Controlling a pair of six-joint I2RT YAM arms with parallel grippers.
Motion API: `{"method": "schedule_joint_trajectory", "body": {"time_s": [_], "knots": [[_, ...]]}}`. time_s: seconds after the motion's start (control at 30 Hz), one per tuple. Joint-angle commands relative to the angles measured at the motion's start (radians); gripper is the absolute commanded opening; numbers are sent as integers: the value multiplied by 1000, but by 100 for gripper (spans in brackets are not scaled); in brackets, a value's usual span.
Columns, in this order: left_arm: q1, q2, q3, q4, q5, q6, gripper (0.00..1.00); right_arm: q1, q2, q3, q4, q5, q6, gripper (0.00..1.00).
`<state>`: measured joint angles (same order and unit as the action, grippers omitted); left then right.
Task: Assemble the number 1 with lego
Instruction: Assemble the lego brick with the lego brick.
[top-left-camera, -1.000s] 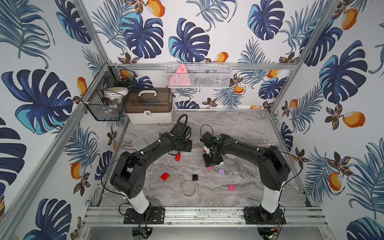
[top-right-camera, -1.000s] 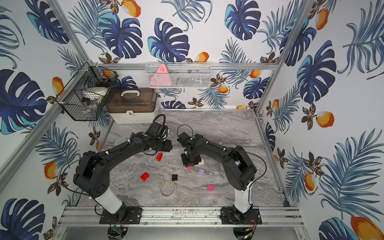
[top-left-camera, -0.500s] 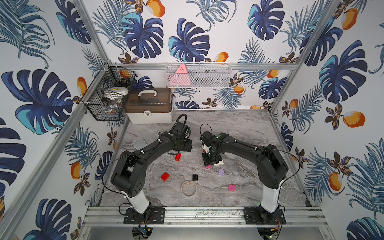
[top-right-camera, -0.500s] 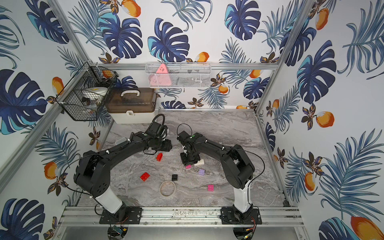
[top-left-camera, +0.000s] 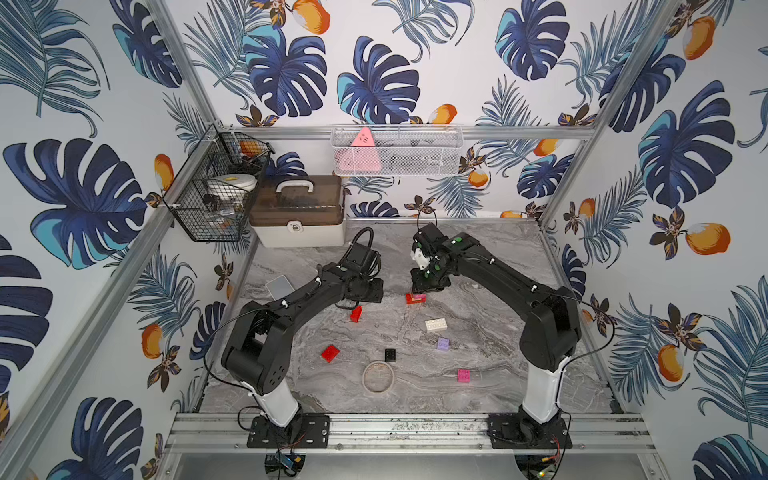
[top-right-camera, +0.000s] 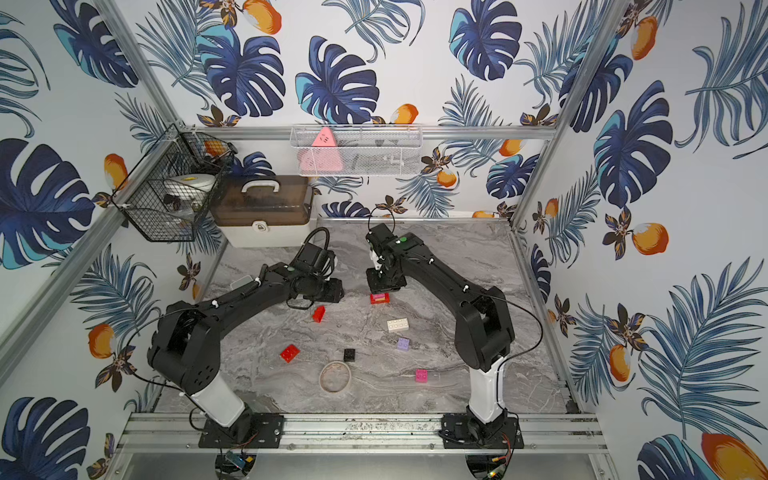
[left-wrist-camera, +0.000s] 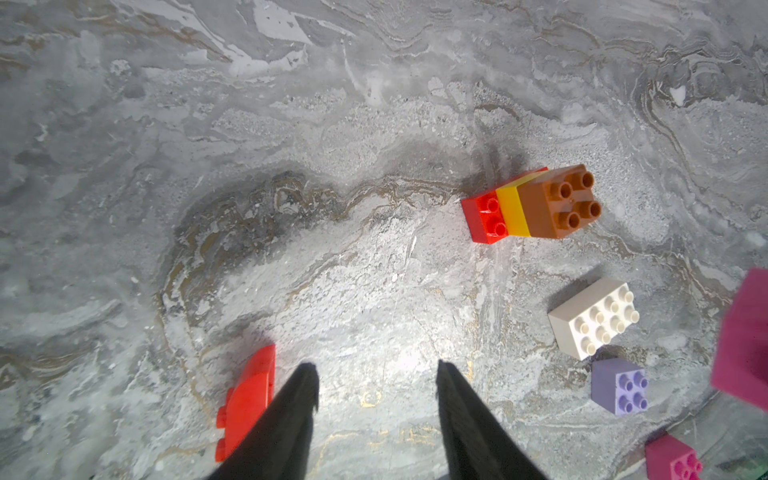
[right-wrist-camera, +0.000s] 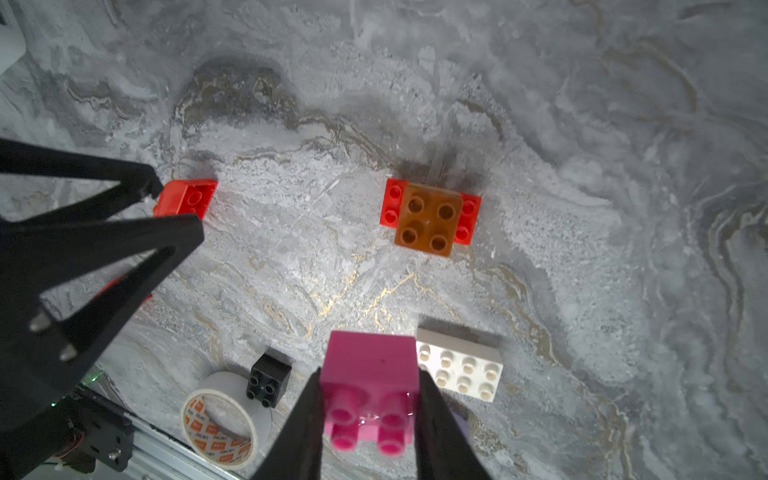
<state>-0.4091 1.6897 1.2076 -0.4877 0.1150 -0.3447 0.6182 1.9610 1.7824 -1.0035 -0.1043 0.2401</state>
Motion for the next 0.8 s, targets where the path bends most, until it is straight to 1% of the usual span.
{"method": "schedule_joint_trajectory", "body": {"time_s": [0.0, 0.07, 0.23, 0.77], "knots": [[3, -2, 7, -6, 0, 4, 53, -15, 57, 64, -57, 8, -41, 14], [3, -2, 6, -6, -1, 5, 53, -21, 104, 94, -63, 10, -44, 14], [3, 2, 9, -9, 2, 7, 52, -31, 153, 127, -67, 19, -50, 14], [3, 3, 0, 4, 20, 12, 52, -38, 183, 142, -50, 12, -67, 14]]}}
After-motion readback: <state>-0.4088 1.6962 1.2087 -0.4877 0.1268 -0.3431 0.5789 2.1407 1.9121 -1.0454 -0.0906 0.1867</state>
